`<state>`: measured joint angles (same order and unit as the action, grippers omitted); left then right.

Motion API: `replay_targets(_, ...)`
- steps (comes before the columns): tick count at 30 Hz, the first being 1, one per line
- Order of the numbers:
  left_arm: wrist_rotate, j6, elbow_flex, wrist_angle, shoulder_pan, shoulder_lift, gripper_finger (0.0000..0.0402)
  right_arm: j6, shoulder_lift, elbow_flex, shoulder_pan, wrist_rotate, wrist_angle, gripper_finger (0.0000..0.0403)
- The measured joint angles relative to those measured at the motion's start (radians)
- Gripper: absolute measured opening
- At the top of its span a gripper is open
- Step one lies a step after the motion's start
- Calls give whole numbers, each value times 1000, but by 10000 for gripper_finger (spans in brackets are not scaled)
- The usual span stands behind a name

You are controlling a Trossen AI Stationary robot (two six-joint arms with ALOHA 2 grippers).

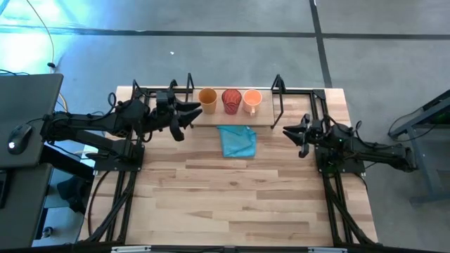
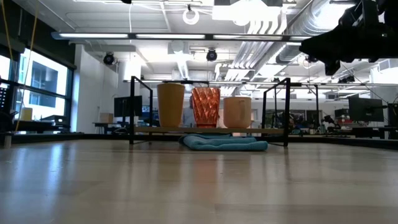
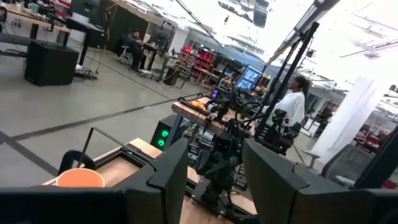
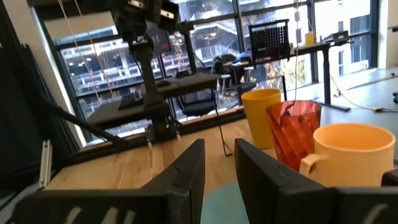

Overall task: Stack small to large cups/mugs on shelf
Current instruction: Return to Home Position

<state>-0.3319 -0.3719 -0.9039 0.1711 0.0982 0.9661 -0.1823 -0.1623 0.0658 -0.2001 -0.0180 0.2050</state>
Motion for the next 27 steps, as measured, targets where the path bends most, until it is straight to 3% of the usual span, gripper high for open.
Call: replay_targets(27, 3, -91, 0, -86, 0, 0, 143, 18, 0, 0, 0, 82, -351, 78)
